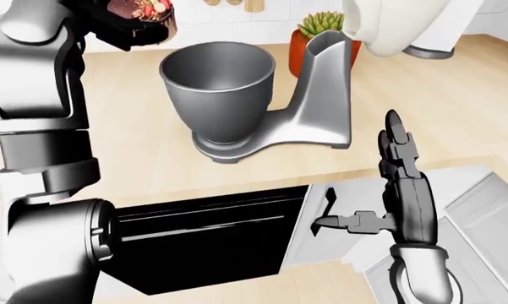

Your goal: Place the cake in the stand mixer bowl.

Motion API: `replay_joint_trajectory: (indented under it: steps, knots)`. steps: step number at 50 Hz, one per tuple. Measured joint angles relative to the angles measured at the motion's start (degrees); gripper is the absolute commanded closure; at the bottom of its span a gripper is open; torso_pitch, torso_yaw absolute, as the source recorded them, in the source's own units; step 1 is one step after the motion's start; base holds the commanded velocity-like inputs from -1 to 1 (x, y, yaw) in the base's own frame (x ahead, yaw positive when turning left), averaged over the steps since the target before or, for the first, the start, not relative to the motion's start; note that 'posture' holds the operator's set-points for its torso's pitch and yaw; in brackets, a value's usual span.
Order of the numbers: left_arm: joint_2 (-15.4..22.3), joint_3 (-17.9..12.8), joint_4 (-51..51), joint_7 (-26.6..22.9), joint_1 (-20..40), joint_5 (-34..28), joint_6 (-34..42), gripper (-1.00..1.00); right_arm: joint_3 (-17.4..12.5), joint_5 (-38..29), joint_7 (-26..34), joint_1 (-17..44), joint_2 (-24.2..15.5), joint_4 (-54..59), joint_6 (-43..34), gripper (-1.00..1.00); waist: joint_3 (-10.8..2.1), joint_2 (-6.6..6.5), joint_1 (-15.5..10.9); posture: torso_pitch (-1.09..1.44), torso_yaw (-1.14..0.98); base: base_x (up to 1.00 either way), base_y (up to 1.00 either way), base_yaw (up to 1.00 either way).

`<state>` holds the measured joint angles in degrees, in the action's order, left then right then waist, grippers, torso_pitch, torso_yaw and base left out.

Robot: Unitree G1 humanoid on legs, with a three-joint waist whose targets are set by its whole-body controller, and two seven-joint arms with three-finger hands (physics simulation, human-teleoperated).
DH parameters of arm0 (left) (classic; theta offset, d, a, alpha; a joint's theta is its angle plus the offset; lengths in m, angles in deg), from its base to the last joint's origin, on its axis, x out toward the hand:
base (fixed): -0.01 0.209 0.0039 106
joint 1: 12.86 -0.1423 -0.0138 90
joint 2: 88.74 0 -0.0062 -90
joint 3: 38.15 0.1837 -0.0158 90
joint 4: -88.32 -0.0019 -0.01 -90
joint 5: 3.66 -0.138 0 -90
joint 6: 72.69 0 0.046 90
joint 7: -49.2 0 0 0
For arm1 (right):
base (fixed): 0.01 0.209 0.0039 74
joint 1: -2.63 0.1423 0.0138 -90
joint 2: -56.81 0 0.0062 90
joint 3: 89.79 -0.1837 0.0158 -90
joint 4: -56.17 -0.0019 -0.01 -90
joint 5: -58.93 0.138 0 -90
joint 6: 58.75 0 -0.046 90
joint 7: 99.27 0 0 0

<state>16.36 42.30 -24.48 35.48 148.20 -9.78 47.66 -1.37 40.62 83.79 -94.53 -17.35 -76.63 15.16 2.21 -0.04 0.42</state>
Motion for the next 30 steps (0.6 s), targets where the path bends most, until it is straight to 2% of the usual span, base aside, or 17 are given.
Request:
replay_joint_trajectory:
  steps: [30]
  knots:
    - [-5.0, 2.0, 3.4, -2.2, 1.5, -2.5, 1.9, 1.00, -0.5, 0.4, 0.1, -0.7, 0.1, -0.1, 0.8, -0.96, 0.11, 0.38, -0.2, 0.00, 0.00, 0.00, 0.00, 0.00]
